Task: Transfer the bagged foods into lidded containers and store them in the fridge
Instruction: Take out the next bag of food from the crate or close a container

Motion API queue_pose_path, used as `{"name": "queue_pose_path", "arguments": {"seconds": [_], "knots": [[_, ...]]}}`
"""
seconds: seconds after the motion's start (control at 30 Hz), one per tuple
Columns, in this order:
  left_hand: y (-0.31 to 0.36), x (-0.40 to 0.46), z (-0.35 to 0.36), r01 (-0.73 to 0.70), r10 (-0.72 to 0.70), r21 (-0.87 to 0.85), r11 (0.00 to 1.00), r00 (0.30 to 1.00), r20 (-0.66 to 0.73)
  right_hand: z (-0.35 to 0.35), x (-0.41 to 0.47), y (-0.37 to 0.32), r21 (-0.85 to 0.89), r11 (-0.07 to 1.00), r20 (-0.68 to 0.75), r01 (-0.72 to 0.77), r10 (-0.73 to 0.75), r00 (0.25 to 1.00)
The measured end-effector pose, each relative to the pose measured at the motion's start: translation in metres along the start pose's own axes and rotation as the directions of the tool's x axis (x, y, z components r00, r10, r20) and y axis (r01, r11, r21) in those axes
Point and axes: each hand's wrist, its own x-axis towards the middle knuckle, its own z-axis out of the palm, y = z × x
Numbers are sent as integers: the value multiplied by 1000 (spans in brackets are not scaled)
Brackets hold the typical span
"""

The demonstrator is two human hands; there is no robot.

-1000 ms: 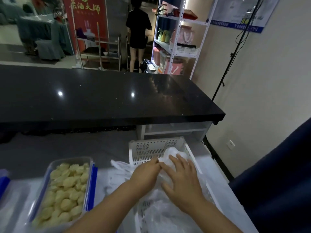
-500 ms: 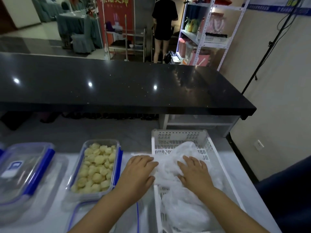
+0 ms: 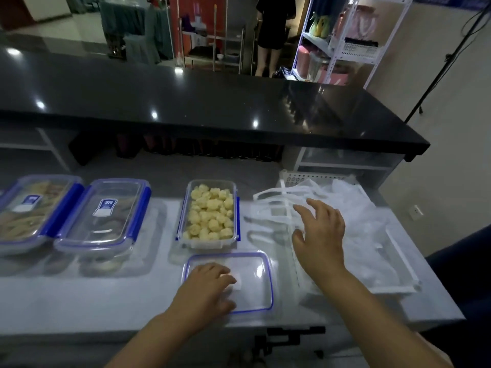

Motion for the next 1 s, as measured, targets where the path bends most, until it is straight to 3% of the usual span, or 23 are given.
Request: {"name": "queue_pose_path", "arguments": {"seconds": [0.17, 0.23, 0.4, 0.6, 0.67, 0.77, 0.87, 1.0], "knots": [[-5, -31, 10, -71, 48, 129, 989, 984, 174, 1, -43, -30, 48, 998, -9, -33, 33, 999], [-5, -37, 11, -81, 49, 175, 981, 983, 178, 0, -57, -35, 61, 997, 12, -52, 51, 999], [1, -46, -4, -118, 119, 112, 987, 993, -3, -5, -82, -40, 110, 992, 62, -62, 55, 997], [9, -37, -47, -16, -7, -116, 993, 980, -197, -9, -85, -54, 235, 959, 122, -155, 129, 984], [9, -30, -59, 40, -73, -166, 985, 977, -198, -8, -79, -62, 334, 917, 154, -218, 175, 973], [6, -21, -76, 141, -189, -249, 958, 966, -178, -4, -62, -71, 528, 760, 274, -379, 270, 923], [-4, -6, -87, 234, -351, -493, 838, 923, -159, 8, -42, -75, 651, 640, 329, -407, 244, 912], [-20, 25, -98, 188, -633, -904, 385, 767, -110, 32, -14, -77, 641, 626, 417, -444, 201, 886]]}}
